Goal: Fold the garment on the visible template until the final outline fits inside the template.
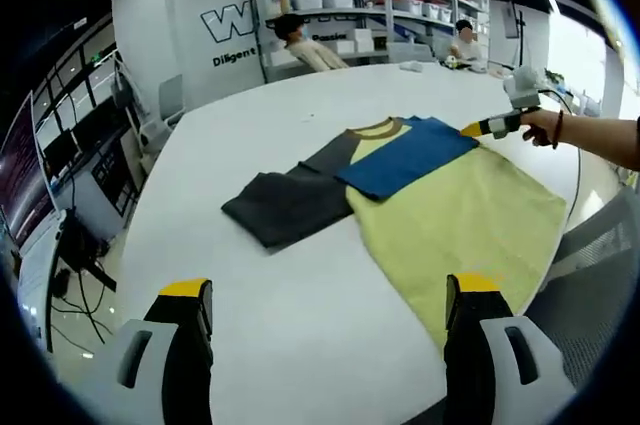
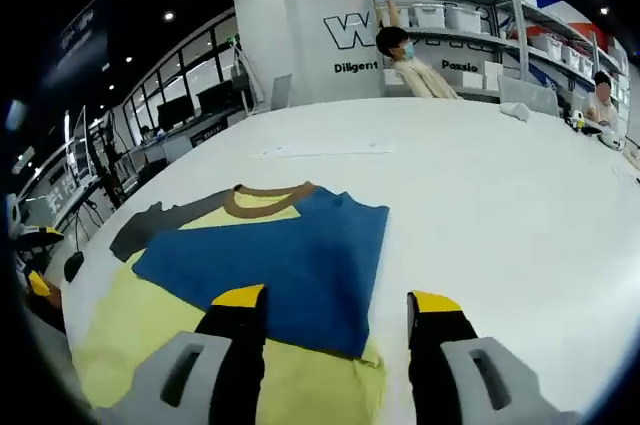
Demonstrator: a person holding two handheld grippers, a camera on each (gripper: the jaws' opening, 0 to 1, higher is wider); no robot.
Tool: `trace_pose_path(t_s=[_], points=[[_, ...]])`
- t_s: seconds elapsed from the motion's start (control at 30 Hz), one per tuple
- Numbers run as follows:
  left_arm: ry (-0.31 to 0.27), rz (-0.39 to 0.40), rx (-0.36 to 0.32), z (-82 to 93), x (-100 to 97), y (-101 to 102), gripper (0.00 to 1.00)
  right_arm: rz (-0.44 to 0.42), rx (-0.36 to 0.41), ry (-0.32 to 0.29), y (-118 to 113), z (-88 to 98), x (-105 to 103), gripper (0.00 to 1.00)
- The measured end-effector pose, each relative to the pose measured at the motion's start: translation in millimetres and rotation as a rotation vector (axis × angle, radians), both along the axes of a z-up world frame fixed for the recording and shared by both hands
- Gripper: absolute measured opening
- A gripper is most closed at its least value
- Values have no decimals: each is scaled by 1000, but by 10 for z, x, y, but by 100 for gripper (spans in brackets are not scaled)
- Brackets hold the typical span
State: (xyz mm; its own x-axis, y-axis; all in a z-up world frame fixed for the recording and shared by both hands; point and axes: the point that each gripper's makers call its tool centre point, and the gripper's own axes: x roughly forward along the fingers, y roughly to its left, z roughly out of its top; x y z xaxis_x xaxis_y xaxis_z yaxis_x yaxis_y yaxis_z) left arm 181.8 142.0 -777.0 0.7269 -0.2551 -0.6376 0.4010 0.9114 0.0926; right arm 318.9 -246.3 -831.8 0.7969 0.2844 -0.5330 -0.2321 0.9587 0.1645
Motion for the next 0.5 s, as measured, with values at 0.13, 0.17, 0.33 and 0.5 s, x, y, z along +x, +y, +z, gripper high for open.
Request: trace_pose_path(t_s=[0.13, 0.17, 0.33, 0.5], points=[[-1, 4, -11, 6, 34, -12, 97, 21, 34, -5, 106, 87, -77, 84], [-4, 6, -15, 9, 57, -8, 96, 20, 35, -3, 115, 101, -98, 87], [-6, 15, -26, 5, 106, 2, 96, 56, 18, -20, 219, 185, -254, 98], [-2, 35, -38, -9, 166, 67, 95, 76, 40, -23, 287, 271, -433, 99]])
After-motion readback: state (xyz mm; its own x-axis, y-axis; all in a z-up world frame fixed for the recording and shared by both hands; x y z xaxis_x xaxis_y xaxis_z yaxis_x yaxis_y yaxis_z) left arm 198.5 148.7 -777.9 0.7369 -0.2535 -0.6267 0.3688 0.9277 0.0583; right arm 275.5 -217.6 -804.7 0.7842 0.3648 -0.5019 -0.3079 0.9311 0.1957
